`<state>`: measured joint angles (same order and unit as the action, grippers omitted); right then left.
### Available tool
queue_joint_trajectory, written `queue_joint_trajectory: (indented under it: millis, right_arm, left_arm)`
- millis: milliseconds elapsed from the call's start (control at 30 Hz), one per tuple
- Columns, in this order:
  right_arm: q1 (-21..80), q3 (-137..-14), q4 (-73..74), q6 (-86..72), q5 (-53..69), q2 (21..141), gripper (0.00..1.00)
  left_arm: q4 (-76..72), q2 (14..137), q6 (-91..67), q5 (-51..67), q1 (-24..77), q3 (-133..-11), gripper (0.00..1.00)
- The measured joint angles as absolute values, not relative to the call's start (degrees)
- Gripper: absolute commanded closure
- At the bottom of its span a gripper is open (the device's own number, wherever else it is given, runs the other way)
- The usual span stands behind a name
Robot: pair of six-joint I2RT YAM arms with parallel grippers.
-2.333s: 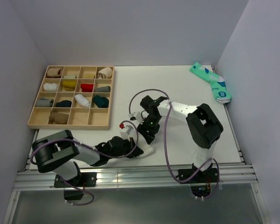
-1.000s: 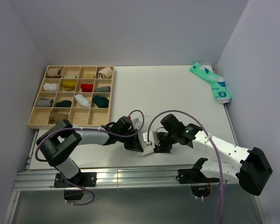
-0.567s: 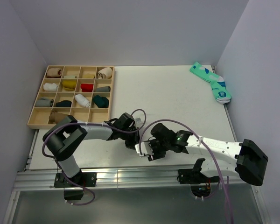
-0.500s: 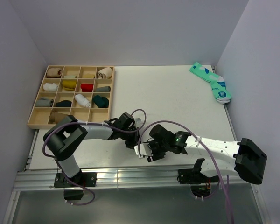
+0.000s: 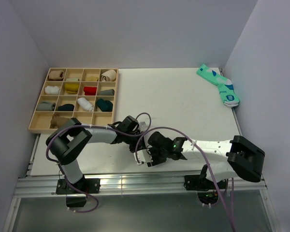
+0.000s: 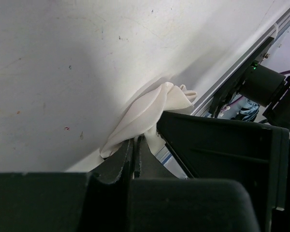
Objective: Roll the socks
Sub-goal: Roll the sock at the center of the board.
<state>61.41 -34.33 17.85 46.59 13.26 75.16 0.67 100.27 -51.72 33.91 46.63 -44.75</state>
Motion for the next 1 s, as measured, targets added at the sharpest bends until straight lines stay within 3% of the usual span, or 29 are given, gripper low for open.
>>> queue_joint_trajectory:
  millis: [233,467,667,1000]
  right_arm:
    - [61.47,-36.88,18.04,45.87,11.38,78.72,0.78]
    - [60.8,-42.09,22.65,44.91,12.58,83.09,0.81]
    - [59.29,-46.15,25.36,44.27,15.2,86.91,0.82]
    - [55.05,-51.9,31.57,44.05,22.02,91.9,0.83]
  left_arm:
    - [0.27,100.84,-51.75,35.24,45.47,-44.75,0.96]
    - [-1.34,99.31,-53.47,34.04,44.49,-42.72,0.84]
    - [-2.63,94.35,-55.27,26.41,43.9,-39.22,0.7]
    - [-4.95,80.66,-54.98,15.35,43.31,-29.52,0.65]
